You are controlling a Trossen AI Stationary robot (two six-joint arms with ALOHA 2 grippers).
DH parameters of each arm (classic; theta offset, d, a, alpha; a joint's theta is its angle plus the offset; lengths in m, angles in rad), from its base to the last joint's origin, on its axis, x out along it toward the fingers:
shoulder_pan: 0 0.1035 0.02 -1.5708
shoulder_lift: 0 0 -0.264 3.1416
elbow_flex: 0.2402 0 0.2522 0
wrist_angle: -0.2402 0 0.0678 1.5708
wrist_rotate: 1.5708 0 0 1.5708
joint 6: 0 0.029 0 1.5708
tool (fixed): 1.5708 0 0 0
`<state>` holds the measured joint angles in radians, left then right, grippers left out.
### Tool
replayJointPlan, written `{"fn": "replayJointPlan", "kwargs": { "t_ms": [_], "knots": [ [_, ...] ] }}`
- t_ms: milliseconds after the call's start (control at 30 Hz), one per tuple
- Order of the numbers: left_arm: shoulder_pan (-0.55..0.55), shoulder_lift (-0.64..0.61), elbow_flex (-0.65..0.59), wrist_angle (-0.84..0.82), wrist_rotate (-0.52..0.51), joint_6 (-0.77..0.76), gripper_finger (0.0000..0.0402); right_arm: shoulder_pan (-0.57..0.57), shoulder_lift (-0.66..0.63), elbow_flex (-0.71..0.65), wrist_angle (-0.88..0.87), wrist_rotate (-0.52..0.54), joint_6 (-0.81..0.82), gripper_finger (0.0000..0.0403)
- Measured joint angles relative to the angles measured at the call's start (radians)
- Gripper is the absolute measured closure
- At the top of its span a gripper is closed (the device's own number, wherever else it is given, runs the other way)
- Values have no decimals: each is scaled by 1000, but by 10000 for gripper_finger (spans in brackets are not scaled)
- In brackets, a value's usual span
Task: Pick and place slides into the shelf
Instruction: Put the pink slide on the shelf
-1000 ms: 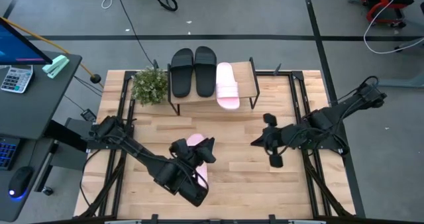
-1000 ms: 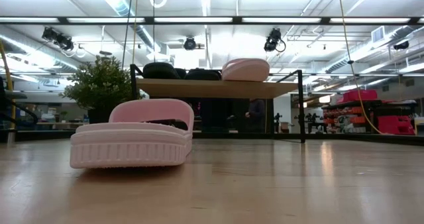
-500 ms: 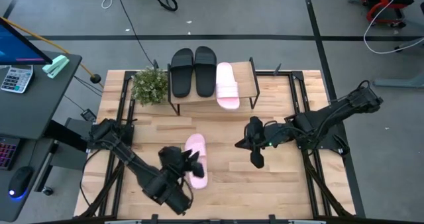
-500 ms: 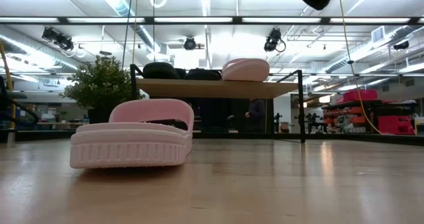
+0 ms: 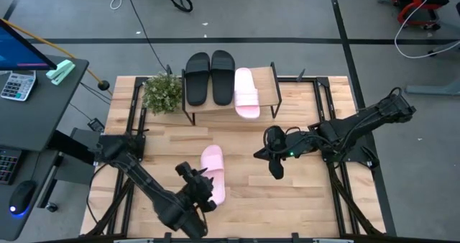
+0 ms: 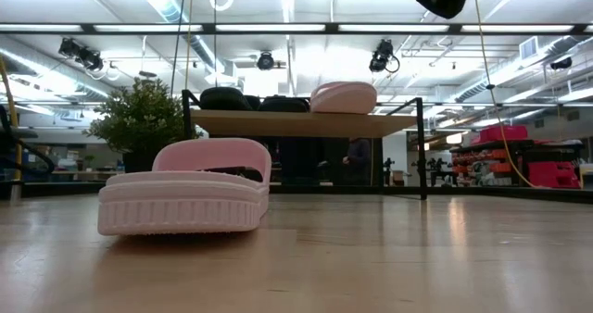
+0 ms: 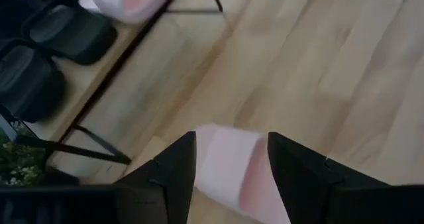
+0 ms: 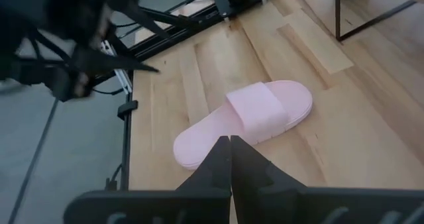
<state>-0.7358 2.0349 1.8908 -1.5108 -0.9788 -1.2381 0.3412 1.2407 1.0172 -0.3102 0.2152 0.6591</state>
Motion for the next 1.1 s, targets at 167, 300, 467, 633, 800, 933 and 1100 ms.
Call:
{"fn": "replayJointPlan", "kwargs": {
  "t_ms": [167, 300, 467, 633, 800, 933, 1100],
  "knots": [
    [12, 101, 0, -35, 61, 72, 200, 0, 0, 0, 1, 0, 4, 403],
    [15, 160, 0, -56, 100, 66, 195, 0, 0, 0, 2, 1, 3, 403],
    [16, 190, -41, -43, 85, 55, 193, 0, 0, 0, 1, 1, 2, 402],
    [15, 184, -151, -48, 89, -116, 201, 0, 0, 0, 2, 1, 3, 402],
    [19, 177, -197, -7, 96, -162, 216, 0, 0, 0, 2, 0, 2, 402],
    [30, 176, -197, 114, 93, -74, 228, 0, 0, 0, 2, 0, 1, 402],
    [62, 176, -197, 152, 90, -29, 225, 0, 0, 0, 2, 0, 0, 402]
  ]
}}
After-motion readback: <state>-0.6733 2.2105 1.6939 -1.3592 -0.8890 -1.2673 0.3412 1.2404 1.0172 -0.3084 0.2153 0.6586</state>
